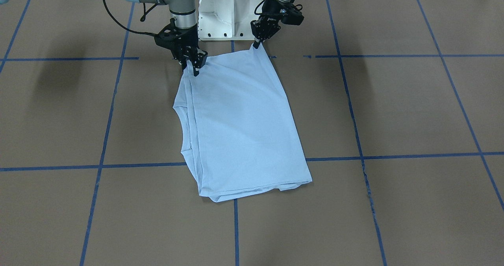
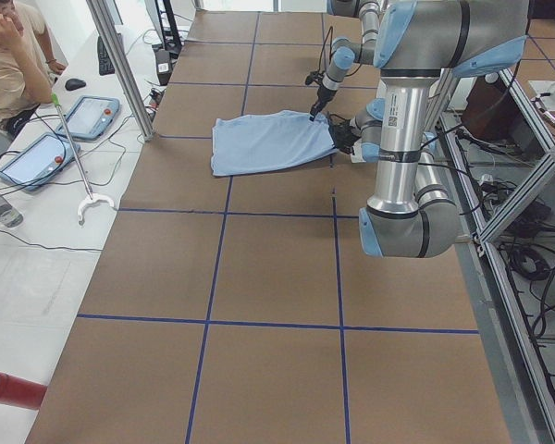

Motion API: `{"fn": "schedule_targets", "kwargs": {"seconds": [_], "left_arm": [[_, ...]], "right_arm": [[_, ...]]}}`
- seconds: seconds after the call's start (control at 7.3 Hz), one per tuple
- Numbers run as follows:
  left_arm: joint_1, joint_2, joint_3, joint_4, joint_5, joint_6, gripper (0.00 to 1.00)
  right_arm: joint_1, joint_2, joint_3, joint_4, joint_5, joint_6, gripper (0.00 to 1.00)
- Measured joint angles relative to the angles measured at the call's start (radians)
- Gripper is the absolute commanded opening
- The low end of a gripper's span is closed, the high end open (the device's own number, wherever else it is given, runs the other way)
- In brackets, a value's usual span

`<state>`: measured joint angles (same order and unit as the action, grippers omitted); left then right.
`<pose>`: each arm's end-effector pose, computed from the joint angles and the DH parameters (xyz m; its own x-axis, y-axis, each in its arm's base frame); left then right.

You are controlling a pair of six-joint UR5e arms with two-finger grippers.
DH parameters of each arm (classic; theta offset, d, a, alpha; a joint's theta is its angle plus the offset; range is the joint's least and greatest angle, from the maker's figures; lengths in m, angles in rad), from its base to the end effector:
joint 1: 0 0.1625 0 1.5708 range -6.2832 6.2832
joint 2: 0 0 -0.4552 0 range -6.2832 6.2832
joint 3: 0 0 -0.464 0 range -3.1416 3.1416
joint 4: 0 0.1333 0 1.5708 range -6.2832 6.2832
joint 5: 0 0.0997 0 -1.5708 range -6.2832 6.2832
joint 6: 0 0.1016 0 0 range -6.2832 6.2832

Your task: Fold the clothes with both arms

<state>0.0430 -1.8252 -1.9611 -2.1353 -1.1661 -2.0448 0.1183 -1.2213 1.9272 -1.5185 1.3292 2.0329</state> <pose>0.6149 -0.1470 0.2640 0.1646 -0.4129 -0.8958 0.4535 0.8381 -0.3030 -0.6261 -0.2331 0.2922 0.5215 0.4979 0.6929 -0.5703 0.8075 -0.1511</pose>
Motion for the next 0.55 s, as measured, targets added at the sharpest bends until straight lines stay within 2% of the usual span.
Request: {"fn": "schedule_targets", "kwargs": {"seconds": [0.55], "left_arm": [[-0.001,0.001,-0.008,0.001,-0.004,0.004,0.00]], "right_arm": [[0.014,0.004,0.022,-0.001,0.004,-0.004,0.00]]}}
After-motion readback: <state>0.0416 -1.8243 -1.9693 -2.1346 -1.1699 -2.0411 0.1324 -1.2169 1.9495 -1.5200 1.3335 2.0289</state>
